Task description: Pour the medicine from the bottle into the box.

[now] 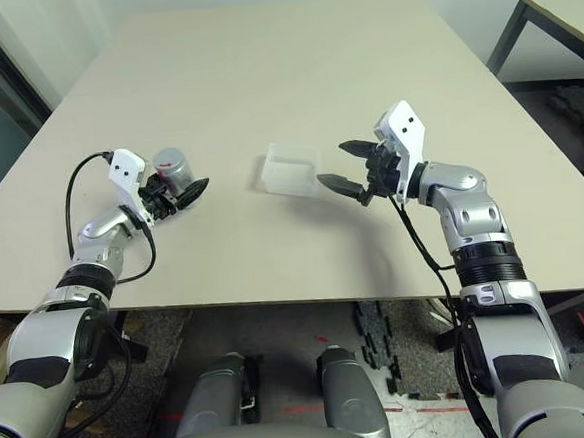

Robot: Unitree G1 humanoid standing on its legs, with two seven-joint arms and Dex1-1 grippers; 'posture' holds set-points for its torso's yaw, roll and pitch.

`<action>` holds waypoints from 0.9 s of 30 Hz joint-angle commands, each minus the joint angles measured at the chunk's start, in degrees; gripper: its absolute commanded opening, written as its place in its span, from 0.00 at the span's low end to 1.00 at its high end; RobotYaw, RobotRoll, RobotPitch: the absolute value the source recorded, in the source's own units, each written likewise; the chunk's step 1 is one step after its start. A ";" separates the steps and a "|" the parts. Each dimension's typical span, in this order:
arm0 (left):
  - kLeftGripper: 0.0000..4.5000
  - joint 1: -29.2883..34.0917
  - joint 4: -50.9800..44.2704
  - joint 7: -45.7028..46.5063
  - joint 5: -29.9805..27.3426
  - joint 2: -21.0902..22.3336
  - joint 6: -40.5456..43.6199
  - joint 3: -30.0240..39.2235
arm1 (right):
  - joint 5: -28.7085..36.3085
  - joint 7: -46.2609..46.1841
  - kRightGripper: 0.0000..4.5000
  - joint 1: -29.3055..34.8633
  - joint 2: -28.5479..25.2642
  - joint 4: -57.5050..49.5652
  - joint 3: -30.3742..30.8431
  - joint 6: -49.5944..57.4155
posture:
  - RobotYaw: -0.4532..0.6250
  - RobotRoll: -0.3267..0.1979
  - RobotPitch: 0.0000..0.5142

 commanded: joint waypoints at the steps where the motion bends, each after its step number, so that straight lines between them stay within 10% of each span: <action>1: 0.56 -0.69 0.36 -2.65 0.03 -0.42 0.69 -0.23 | 0.56 0.48 1.00 -0.14 -0.20 -1.48 0.99 0.98 | 0.33 0.62 0.12; 27: 0.56 -2.47 -20.57 -33.84 -3.13 -3.41 18.41 -10.13 | 8.23 10.08 1.00 -11.83 3.25 -14.23 10.51 17.45 | 0.33 0.62 0.10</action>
